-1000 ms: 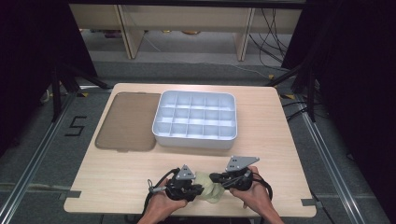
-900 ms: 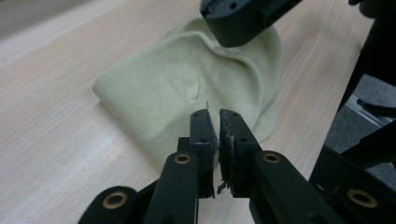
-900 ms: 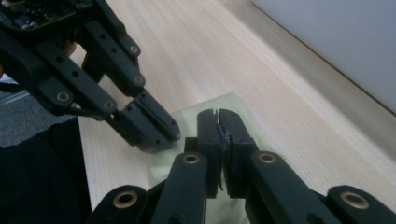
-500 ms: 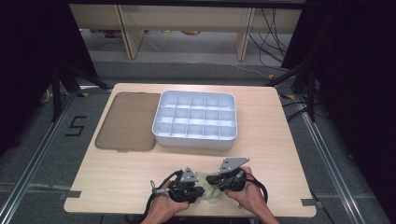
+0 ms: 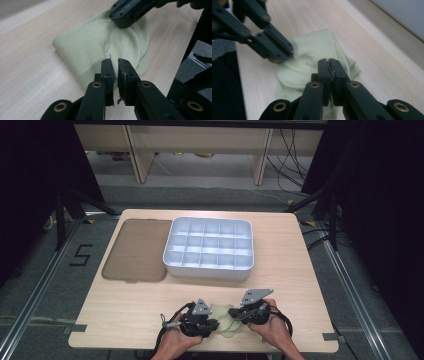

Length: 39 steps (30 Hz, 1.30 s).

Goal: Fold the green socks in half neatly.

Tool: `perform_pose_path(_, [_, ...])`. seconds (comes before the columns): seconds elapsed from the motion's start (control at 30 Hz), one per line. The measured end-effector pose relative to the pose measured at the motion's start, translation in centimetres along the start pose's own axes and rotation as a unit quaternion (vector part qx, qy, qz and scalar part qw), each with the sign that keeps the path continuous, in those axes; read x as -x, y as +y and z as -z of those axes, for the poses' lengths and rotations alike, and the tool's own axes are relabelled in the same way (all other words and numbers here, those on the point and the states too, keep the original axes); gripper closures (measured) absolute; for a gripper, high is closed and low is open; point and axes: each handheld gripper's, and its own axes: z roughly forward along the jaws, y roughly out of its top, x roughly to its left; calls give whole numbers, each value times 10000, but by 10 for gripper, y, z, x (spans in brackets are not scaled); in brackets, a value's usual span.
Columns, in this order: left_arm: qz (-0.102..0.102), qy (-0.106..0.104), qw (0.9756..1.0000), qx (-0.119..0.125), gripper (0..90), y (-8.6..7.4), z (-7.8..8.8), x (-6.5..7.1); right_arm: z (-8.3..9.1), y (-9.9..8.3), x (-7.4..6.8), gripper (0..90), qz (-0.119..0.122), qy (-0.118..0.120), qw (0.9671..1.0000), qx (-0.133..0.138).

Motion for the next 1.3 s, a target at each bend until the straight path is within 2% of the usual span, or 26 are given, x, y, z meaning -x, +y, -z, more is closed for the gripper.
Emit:
perform_pose_path(0.1, [38, 25, 9999, 130, 821, 4, 4, -2, 8, 0, -4, 880, 4, 5, 9999, 105])
perform_pose_path(0.13, [86, 39, 9996, 266, 821, 9, 5, -3, 15, -3, -9, 880, 41, 51, 9998, 181])
perform_pose_path(0.17, [45, 77, 9996, 254, 820, 12, 7, -5, 16, -5, -10, 878, 3, 66, 9999, 146])
perform_pose_path(0.23, [183, 116, 9990, 393, 817, 16, 5, -7, 18, -8, -11, 877, 10, 105, 9999, 131])
perform_pose_path(0.27, [122, 149, 9994, 301, 817, 19, 6, -11, 18, -9, -11, 876, -6, 94, 9999, 117])
perform_pose_path(0.37, [214, 203, 9988, 386, 817, 24, 2, -19, 15, -12, -10, 876, 21, 122, 9999, 52])
perform_pose_path(0.4, [155, 232, 9992, 300, 818, 25, 1, -22, 15, -12, -10, 876, -16, 54, 10000, 29])
perform_pose_path(0.53, [217, 252, 9993, 151, 818, 22, -9, -25, 17, -12, -7, 873, -116, 30, 9999, 87])
perform_pose_path(0.67, [225, 264, 9994, 91, 819, 20, -14, -26, 18, -12, -7, 872, -84, -36, 9999, 107])
perform_pose_path(0.73, [305, 288, 9991, 106, 819, 20, -15, -25, 17, -12, -7, 872, -134, -56, 9999, 42])
perform_pose_path(0.83, [172, 317, 9993, 44, 820, 19, -16, -26, 15, -16, -3, 872, -187, -87, 9997, -95])
perform_pose_path(0.87, [201, 327, 9993, 27, 820, 18, -16, -26, 13, -17, -2, 872, -195, -105, 9996, -147])
perform_pose_path(0.9, [176, 322, 9993, 36, 822, 18, -17, -27, 11, -19, -1, 872, -214, -106, 9994, -237])
perform_pose_path(0.97, [221, 329, 9992, 36, 824, 18, -18, -28, 10, -21, 1, 872, -333, -29, 9992, -211])
perform_pose_path(1.13, [253, 322, 9991, 60, 824, 18, -18, -28, 10, -21, 2, 871, -299, -36, 9994, -186])
perform_pose_path(1.23, [322, 266, 9990, 174, 812, 20, -13, -28, 12, -19, 1, 848, -347, -65, 9993, -104])
perform_pose_path(1.3, [230, 247, 9991, 246, 809, 22, -6, -29, 16, -15, -1, 843, -405, -57, 9992, -14])
